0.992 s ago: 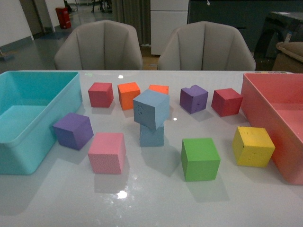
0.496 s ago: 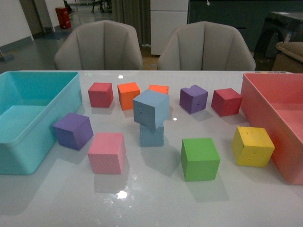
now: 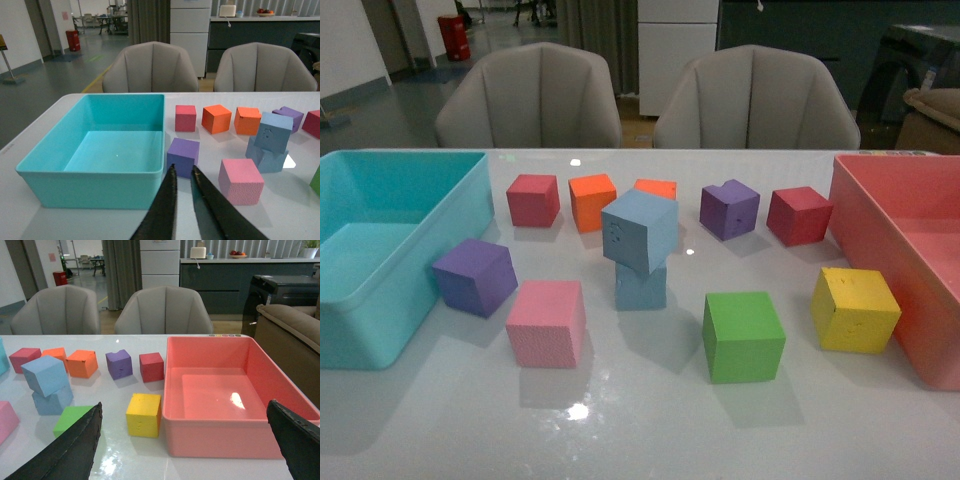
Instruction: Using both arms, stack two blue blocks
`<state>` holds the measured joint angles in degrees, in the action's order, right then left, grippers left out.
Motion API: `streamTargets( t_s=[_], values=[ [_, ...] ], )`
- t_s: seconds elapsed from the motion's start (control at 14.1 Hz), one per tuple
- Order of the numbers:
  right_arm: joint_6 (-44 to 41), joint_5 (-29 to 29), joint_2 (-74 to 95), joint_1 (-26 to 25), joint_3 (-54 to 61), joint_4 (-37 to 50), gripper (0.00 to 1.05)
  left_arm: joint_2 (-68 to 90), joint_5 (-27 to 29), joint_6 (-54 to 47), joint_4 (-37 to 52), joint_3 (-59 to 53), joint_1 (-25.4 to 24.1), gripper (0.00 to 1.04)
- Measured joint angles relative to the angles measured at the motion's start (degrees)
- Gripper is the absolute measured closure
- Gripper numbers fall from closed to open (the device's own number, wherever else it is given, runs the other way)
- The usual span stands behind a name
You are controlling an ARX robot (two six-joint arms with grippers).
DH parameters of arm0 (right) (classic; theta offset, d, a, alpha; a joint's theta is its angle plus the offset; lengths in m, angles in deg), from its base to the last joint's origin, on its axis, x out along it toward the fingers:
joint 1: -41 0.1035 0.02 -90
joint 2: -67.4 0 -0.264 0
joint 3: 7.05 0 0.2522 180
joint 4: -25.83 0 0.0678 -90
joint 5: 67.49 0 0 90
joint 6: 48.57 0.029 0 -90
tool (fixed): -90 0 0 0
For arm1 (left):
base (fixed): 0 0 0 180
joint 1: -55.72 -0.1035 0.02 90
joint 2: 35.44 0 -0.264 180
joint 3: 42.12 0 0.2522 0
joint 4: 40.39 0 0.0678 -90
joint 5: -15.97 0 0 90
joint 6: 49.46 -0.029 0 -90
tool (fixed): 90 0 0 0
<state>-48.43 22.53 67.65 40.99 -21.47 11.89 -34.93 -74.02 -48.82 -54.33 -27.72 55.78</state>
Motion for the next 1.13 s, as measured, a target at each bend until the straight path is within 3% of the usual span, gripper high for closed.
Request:
streamTargets(
  t_s=[0.14,0.71,0.85,1.13],
  values=[
    [0.00,0.00,0.00,0.00,0.00,0.00,0.06,0.02,0.00,0.00,0.00,0.00,0.00,0.63],
    [0.00,0.00,0.00,0.00,0.00,0.00,0.06,0.00,0.00,0.00,0.00,0.00,0.00,0.39],
    [0.00,0.00,0.00,0.00,0.00,0.00,0.06,0.00,0.00,-0.04,-0.02,0.00,0.00,0.05],
    [0.00,0.00,0.00,0.00,0.00,0.00,0.06,0.02,0.00,-0.04,0.00,0.00,0.00,0.07]
  ],
)
